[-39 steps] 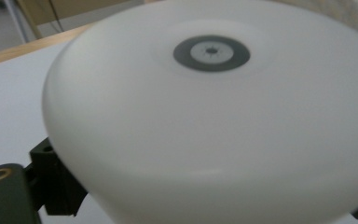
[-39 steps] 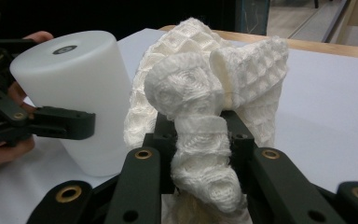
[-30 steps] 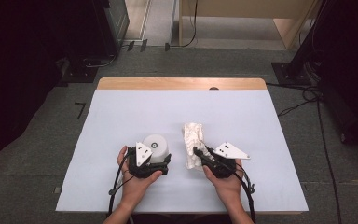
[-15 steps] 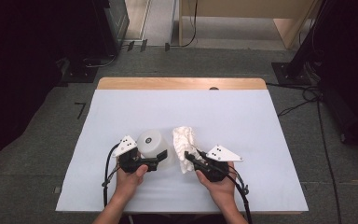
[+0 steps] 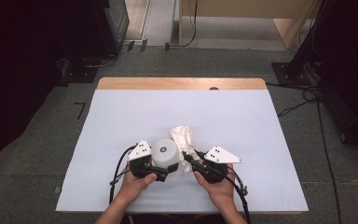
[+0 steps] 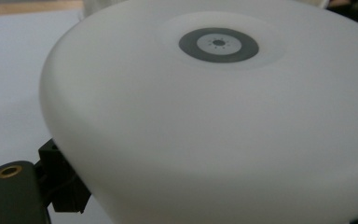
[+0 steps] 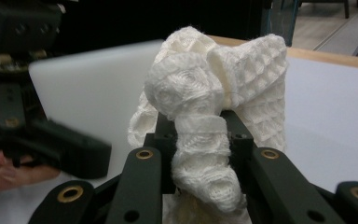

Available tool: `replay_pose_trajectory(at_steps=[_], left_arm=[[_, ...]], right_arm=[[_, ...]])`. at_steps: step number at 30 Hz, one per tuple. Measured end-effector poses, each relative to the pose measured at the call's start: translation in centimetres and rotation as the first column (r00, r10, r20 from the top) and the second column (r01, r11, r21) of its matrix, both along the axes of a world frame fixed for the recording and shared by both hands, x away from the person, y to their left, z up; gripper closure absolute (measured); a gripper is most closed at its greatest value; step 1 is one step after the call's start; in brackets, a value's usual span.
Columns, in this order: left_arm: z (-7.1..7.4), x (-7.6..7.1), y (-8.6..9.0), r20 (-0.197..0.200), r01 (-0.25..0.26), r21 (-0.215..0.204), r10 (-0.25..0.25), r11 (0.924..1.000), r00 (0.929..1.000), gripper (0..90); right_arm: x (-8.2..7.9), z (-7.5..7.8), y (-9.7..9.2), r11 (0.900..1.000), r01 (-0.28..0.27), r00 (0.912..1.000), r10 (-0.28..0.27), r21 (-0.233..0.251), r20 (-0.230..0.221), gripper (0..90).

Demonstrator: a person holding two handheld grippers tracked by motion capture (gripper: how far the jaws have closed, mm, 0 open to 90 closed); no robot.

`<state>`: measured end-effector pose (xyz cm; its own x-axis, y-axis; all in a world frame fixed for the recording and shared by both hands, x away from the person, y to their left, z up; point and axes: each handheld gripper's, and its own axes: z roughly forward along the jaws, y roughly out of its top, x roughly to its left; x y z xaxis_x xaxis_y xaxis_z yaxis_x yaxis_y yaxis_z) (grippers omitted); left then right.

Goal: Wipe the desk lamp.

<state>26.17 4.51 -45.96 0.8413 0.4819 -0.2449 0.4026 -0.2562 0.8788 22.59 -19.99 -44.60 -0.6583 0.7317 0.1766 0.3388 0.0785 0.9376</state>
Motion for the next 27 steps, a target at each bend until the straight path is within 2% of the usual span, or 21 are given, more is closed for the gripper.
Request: replay_pose_trajectory(at_steps=[3,8,13,16,21,24,27], left_arm=[[0.1,0.0,-0.1,0.001,0.004,-0.001,-0.004,1.0000,1.0000,8.6],[0.8,0.3,1.2,0.016,-0.040,-0.052,0.041,0.9979,0.9990,8.5],[1.6,0.5,2.7,0.037,-0.110,-0.105,0.115,0.9883,0.9927,8.6],[1.7,0.6,3.0,0.026,-0.140,-0.132,0.145,0.9812,0.9891,8.6],[1.3,0.4,2.2,0.032,-0.082,-0.095,0.086,0.9920,0.9958,8.5],[1.0,0.2,1.3,0.029,-0.031,-0.050,0.032,0.9983,0.9990,8.5],[0.6,0.0,0.5,0.034,-0.005,0.010,0.005,0.9999,0.9994,8.5]], right_arm=[[-0.1,0.4,-0.2,1.0000,0.006,0.9998,-0.006,-0.007,0.021,72.9],[0.0,-0.1,0.4,0.9995,-0.008,1.0000,0.008,-0.030,0.005,72.9],[0.1,-1.0,1.2,0.9982,-0.032,0.9992,0.031,-0.051,-0.025,72.8],[0.0,-1.1,1.5,0.9976,-0.042,0.9988,0.040,-0.056,-0.030,72.8],[0.0,-0.9,1.2,0.9982,-0.032,0.9990,0.031,-0.051,-0.034,72.8],[0.1,-0.6,0.8,0.9988,-0.020,0.9996,0.019,-0.045,-0.020,72.8],[0.0,-0.1,0.4,0.9996,-0.012,0.9999,0.012,-0.024,-0.007,72.8]])
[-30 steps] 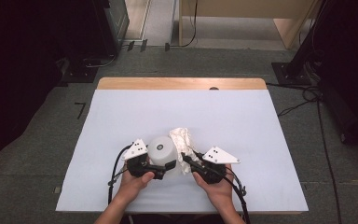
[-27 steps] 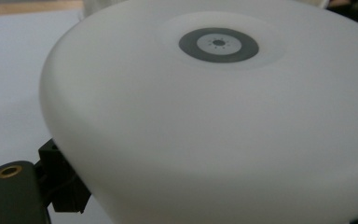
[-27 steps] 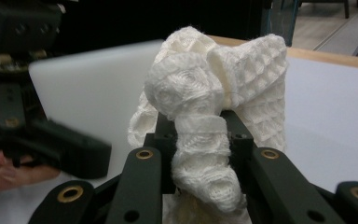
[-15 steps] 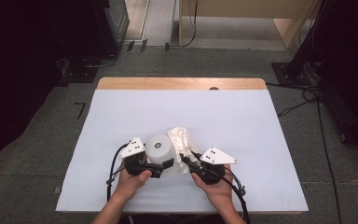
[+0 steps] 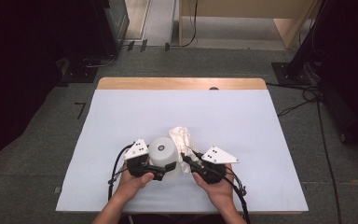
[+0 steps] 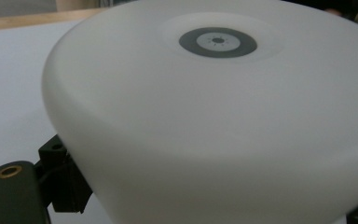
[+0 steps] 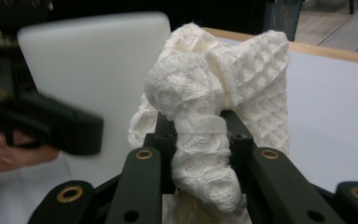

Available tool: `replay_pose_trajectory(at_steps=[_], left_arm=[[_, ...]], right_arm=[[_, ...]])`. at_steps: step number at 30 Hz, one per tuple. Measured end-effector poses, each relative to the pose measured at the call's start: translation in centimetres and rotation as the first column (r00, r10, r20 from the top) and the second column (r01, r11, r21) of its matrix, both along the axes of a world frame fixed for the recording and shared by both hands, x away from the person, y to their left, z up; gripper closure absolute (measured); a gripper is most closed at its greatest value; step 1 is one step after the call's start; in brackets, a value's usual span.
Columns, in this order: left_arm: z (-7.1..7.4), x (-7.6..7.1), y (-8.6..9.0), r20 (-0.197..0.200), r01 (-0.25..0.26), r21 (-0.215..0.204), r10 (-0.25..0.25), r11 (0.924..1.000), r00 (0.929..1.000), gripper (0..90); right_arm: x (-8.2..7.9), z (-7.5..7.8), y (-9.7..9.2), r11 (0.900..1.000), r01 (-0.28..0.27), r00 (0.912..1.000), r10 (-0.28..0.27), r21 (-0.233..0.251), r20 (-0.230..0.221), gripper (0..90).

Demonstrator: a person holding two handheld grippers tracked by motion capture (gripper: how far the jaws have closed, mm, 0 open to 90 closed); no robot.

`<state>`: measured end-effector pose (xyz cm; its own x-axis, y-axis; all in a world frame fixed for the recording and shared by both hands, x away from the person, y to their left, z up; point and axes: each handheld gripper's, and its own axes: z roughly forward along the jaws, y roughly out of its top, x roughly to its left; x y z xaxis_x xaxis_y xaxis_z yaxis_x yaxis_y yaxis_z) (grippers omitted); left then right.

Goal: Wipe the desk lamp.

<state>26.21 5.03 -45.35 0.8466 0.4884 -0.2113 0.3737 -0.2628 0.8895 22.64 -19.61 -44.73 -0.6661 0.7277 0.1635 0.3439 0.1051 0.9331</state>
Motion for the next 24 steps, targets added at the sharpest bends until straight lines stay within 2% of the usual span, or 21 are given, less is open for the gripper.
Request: replay_pose_trajectory(at_steps=[5,8,11,13,16,20,24], left_arm=[[-0.3,-0.1,-0.7,0.010,0.008,0.061,-0.009,0.9981,0.9999,8.5],[-0.4,-0.1,-0.7,0.016,-0.003,0.066,0.002,0.9978,0.9999,8.5],[-0.3,0.0,-0.5,0.038,-0.051,0.061,0.049,0.9968,0.9981,8.5],[-0.4,0.2,-0.2,0.061,-0.100,0.073,0.095,0.9923,0.9935,8.5],[-0.9,0.4,0.1,0.103,-0.161,0.104,0.150,0.9815,0.9832,8.5],[-1.5,0.4,-0.1,0.150,-0.194,0.165,0.170,0.9671,0.9741,8.5],[-1.7,0.2,-0.1,0.163,-0.190,0.166,0.163,0.9677,0.9731,8.4]], right_arm=[[-0.2,0.7,-0.4,0.9999,0.008,0.9995,-0.008,0.012,0.029,72.8],[-0.1,0.6,-0.5,1.0000,0.007,0.9996,-0.007,0.005,0.027,72.8],[0.0,0.3,-0.4,0.9999,0.009,0.9998,-0.009,-0.004,0.017,72.8],[0.1,0.2,-0.4,0.9999,0.014,0.9998,-0.014,-0.008,0.015,72.8],[0.2,0.1,-0.6,0.9997,0.025,0.9996,-0.025,-0.007,0.014,72.8],[0.3,-0.1,-0.9,0.9991,0.042,0.9991,-0.042,-0.006,0.007,72.8],[0.4,-0.1,-1.1,0.9987,0.051,0.9987,-0.051,-0.007,0.006,72.8]])
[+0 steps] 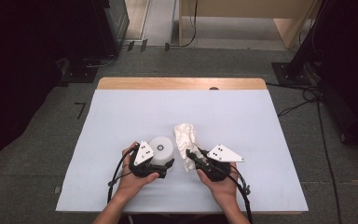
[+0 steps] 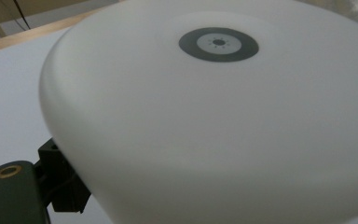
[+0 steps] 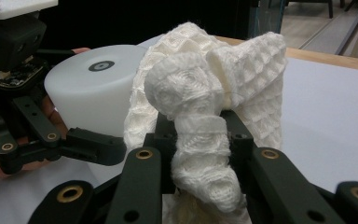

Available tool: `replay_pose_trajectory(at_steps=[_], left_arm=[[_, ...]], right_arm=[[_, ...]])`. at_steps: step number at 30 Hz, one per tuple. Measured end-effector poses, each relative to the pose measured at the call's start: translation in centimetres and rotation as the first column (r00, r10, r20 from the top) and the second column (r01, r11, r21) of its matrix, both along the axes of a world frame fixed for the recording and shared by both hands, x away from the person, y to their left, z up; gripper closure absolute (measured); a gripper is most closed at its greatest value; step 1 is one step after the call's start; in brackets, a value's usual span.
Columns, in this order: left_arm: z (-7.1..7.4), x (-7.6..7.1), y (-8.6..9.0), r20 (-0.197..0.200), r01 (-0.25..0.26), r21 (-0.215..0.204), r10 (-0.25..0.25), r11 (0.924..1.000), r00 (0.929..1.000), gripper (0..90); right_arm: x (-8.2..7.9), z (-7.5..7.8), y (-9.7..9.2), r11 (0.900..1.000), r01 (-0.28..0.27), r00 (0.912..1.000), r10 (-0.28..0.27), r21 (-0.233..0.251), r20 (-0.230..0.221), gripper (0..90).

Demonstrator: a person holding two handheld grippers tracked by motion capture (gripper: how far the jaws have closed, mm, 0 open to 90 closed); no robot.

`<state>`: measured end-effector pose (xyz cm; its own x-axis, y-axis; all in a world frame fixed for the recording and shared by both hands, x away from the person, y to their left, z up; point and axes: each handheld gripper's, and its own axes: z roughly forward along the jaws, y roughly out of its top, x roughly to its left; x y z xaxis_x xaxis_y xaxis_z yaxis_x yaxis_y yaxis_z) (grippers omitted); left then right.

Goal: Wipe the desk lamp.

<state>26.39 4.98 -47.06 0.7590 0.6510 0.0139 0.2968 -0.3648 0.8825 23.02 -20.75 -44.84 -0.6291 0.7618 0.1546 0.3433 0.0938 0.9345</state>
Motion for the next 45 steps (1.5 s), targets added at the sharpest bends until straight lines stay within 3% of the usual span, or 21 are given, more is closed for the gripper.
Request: replay_pose_trajectory(at_steps=[3,7,10,12,16,21,25,28,31,37,45], left_arm=[[-0.1,-0.2,0.1,0.002,-0.015,-0.002,0.015,0.9999,0.9999,8.2],[-0.2,-0.8,-0.3,0.000,-0.094,-0.014,0.094,0.9955,0.9956,1.2],[-0.1,-1.5,-1.0,0.018,-0.203,-0.027,0.204,0.9787,0.9788,1.0],[-0.1,-1.7,-1.5,0.023,-0.254,-0.012,0.254,0.9672,0.9670,0.5],[-0.1,-2.0,-1.9,0.040,-0.262,-0.008,0.262,0.9651,0.9642,7.7],[0.2,-1.4,-0.9,0.002,-0.221,-0.047,0.221,0.9742,0.9753,8.4],[1.2,-0.9,0.4,-0.020,-0.135,-0.147,0.134,0.9799,0.9908,8.4],[2.0,-0.6,1.3,-0.044,-0.075,-0.241,0.066,0.9676,0.9968,8.4],[2.5,-0.5,1.9,-0.056,-0.049,-0.289,0.034,0.9559,0.9979,8.5],[2.8,-0.5,2.1,-0.060,0.009,-0.328,-0.030,0.9445,0.9977,8.5],[2.3,-1.1,0.4,-0.054,0.118,-0.260,-0.136,0.9585,0.9892,8.5]], right_arm=[[0.0,0.0,-0.1,1.0000,0.003,1.0000,-0.003,0.002,-0.001,72.8],[0.1,0.0,-0.3,0.9999,0.012,0.9999,-0.012,0.004,-0.003,72.8],[0.1,0.1,-0.5,0.9998,0.018,0.9998,-0.018,0.013,-0.004,72.8],[0.1,0.1,-0.6,0.9997,0.020,0.9998,-0.020,0.014,-0.005,72.8],[0.2,-0.1,-0.6,0.9997,0.023,0.9997,-0.023,0.010,-0.009,72.8],[0.2,-0.3,-0.5,0.9998,0.018,0.9997,-0.018,0.006,-0.015,72.8],[0.2,-0.3,-0.3,0.9999,0.013,0.9998,-0.013,0.009,-0.015,72.8],[0.1,-0.4,0.1,0.9999,-0.002,0.9998,0.002,0.011,-0.018,72.8],[-0.1,-0.6,0.9,0.9997,-0.025,0.9994,0.025,-0.003,-0.024,72.7],[-0.2,-1.2,1.9,0.9986,-0.047,0.9984,0.046,-0.024,-0.034,72.8],[-0.1,-1.0,1.5,0.9996,-0.025,0.9992,0.025,-0.015,-0.031,72.8]])
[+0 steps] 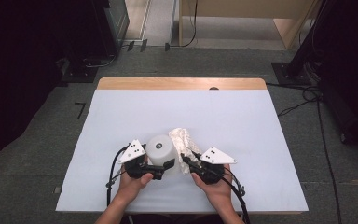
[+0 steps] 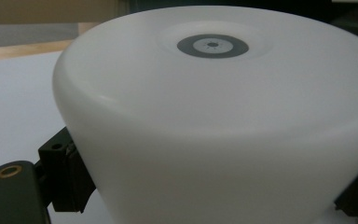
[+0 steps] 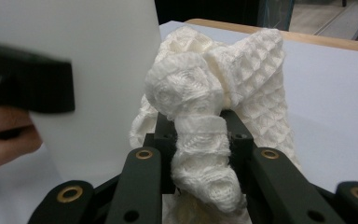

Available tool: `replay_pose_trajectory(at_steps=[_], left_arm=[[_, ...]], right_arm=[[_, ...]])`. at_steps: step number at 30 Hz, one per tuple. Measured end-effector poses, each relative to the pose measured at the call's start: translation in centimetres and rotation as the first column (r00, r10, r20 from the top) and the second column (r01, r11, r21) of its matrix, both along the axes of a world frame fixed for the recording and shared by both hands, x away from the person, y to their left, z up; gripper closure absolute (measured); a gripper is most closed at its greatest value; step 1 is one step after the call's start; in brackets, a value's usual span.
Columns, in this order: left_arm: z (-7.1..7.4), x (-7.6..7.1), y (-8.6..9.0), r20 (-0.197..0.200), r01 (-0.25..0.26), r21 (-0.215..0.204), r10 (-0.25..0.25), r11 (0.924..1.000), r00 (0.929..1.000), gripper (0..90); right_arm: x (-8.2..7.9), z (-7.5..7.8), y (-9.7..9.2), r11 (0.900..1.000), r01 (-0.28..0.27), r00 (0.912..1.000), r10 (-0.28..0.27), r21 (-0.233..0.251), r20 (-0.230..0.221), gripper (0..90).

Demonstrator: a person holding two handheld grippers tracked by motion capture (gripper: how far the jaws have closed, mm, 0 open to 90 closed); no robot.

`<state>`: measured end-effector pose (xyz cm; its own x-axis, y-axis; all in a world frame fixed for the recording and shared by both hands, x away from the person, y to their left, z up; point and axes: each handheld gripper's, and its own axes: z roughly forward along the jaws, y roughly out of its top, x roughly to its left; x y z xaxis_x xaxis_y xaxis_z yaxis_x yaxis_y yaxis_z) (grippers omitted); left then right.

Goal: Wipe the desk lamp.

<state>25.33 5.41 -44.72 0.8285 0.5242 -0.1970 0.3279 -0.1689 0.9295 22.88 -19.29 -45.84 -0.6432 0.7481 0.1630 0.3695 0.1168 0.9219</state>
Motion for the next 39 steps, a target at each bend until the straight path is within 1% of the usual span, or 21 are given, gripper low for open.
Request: replay_pose_trajectory(at_steps=[4,7,8,9,11,14,17,19,22,25,27,29,32,35,37,39], left_arm=[[-0.2,-0.2,-0.6,-0.004,0.049,0.027,-0.049,0.9984,0.9988,8.5],[-0.5,-0.1,-1.0,-0.012,0.074,0.049,-0.073,0.9960,0.9972,8.5],[-0.5,-0.1,-1.0,-0.017,0.078,0.056,-0.077,0.9954,0.9969,8.5],[-0.6,-0.1,-1.1,-0.015,0.079,0.059,-0.078,0.9951,0.9968,8.5],[-0.6,-0.1,-1.1,-0.020,0.080,0.066,-0.079,0.9946,0.9967,8.5],[-0.5,0.0,-1.0,-0.011,0.076,0.070,-0.075,0.9946,0.9971,8.5],[-0.2,0.0,-0.6,-0.003,0.058,0.055,-0.057,0.9968,0.9983,8.6],[0.0,0.2,-0.1,0.007,0.042,0.042,-0.043,0.9982,0.9991,8.6],[0.4,0.4,0.7,0.012,0.000,0.008,0.000,1.0000,0.9999,8.5],[0.6,0.6,1.4,0.011,-0.048,-0.021,0.049,0.9986,0.9988,8.6],[0.7,0.7,1.8,0.007,-0.076,-0.032,0.076,0.9966,0.9971,8.6],[0.7,0.8,2.0,-0.003,-0.078,-0.042,0.078,0.9961,0.9970,8.6],[0.6,0.8,1.8,-0.008,-0.081,-0.040,0.081,0.9959,0.9967,8.6],[0.3,0.8,1.3,-0.012,-0.053,-0.019,0.053,0.9984,0.9985,8.6],[0.1,0.6,0.7,-0.013,-0.024,-0.003,0.024,0.9997,0.9996,8.6],[0.0,0.3,0.3,-0.006,0.000,0.006,0.000,1.0000,1.0000,8.6]], right_arm=[[0.1,0.2,-0.5,0.9999,0.010,0.9999,-0.010,0.008,0.008,72.8],[0.0,0.6,-0.7,0.9998,0.014,0.9997,-0.014,0.014,0.021,72.9],[-0.1,0.7,-0.7,0.9998,0.011,0.9997,-0.011,0.017,0.021,72.8],[0.0,0.8,-0.8,0.9998,0.012,0.9993,-0.013,0.017,0.035,72.8],[-0.1,1.0,-0.8,0.9998,0.007,0.9991,-0.008,0.020,0.042,72.8],[-0.1,1.0,-0.8,0.9999,0.004,0.9991,-0.005,0.016,0.042,72.8],[0.0,0.6,-0.6,1.0000,0.002,0.9996,-0.003,0.009,0.029,72.8],[0.0,0.4,-0.4,1.0000,-0.005,0.9996,0.005,0.001,0.028,72.8],[-0.2,0.2,0.1,0.9998,-0.019,0.9996,0.019,-0.002,0.020,72.8],[-0.3,0.1,0.6,0.9993,-0.034,0.9991,0.035,-0.012,0.025,72.7],[-0.4,0.0,0.9,0.9987,-0.047,0.9987,0.047,-0.018,0.019,72.8],[-0.5,-0.1,1.1,0.9983,-0.052,0.9984,0.053,-0.025,0.020,72.7],[-0.5,-0.1,1.2,0.9982,-0.053,0.9984,0.053,-0.029,0.018,72.7],[-0.4,0.0,0.9,0.9986,-0.045,0.9987,0.046,-0.029,0.023,72.7],[-0.4,0.1,0.7,0.9990,-0.039,0.9990,0.039,-0.023,0.023,72.8],[-0.3,0.2,0.4,0.9995,-0.025,0.9993,0.026,-0.017,0.027,72.8]])
